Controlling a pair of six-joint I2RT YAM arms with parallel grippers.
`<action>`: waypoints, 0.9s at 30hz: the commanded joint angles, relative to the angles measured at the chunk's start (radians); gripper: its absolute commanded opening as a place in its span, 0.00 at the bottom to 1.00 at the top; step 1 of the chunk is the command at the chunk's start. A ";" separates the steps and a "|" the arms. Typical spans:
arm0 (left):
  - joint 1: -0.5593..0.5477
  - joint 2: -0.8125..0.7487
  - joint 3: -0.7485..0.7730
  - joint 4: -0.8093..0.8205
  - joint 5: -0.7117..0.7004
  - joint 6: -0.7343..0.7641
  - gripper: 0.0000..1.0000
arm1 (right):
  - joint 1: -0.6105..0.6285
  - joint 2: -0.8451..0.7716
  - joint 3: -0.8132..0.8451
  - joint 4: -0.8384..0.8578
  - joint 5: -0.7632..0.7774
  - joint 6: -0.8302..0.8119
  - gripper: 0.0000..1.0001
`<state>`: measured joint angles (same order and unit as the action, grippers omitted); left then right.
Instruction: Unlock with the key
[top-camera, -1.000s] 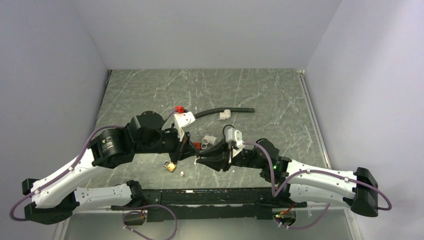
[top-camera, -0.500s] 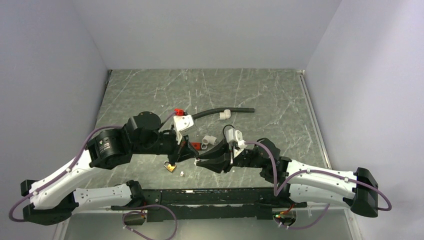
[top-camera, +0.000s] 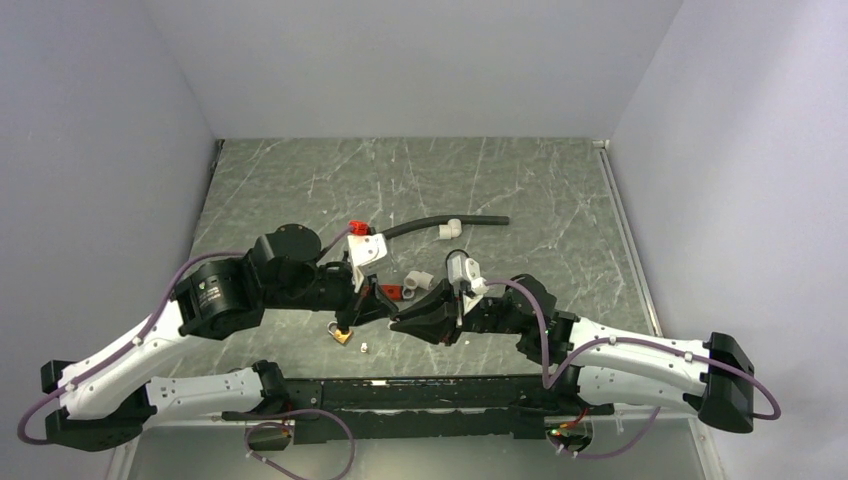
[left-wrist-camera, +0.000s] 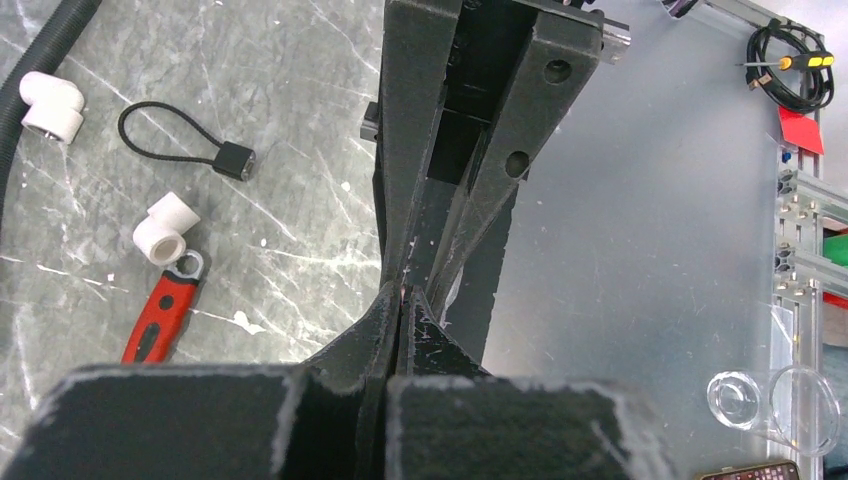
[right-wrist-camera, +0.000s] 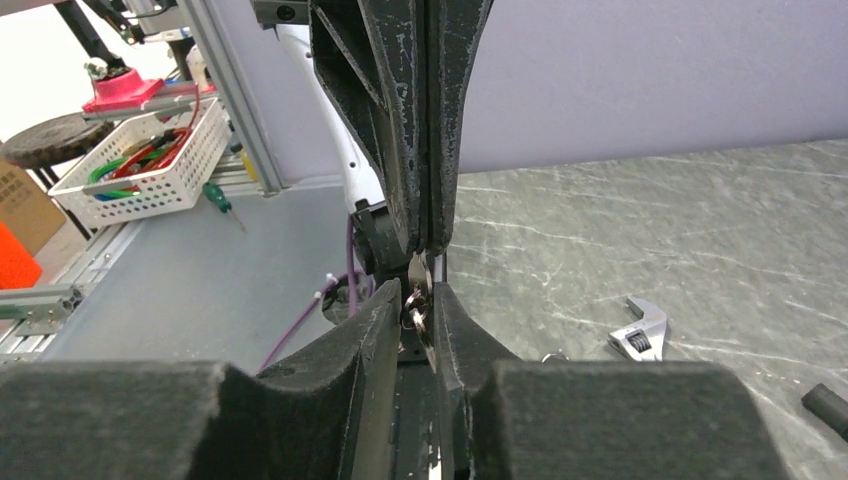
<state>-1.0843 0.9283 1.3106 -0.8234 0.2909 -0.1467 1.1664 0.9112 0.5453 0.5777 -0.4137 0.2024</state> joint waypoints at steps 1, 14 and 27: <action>-0.003 -0.026 -0.007 0.055 0.026 0.019 0.00 | -0.002 0.000 0.050 0.051 -0.023 0.011 0.20; -0.003 -0.025 -0.022 0.049 0.030 0.025 0.00 | -0.004 -0.002 0.046 0.062 -0.016 0.022 0.23; -0.003 -0.033 -0.043 0.060 0.023 0.027 0.00 | -0.005 0.004 0.053 0.055 -0.028 0.016 0.07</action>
<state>-1.0843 0.9115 1.2774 -0.8124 0.2985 -0.1383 1.1656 0.9154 0.5468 0.5774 -0.4210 0.2142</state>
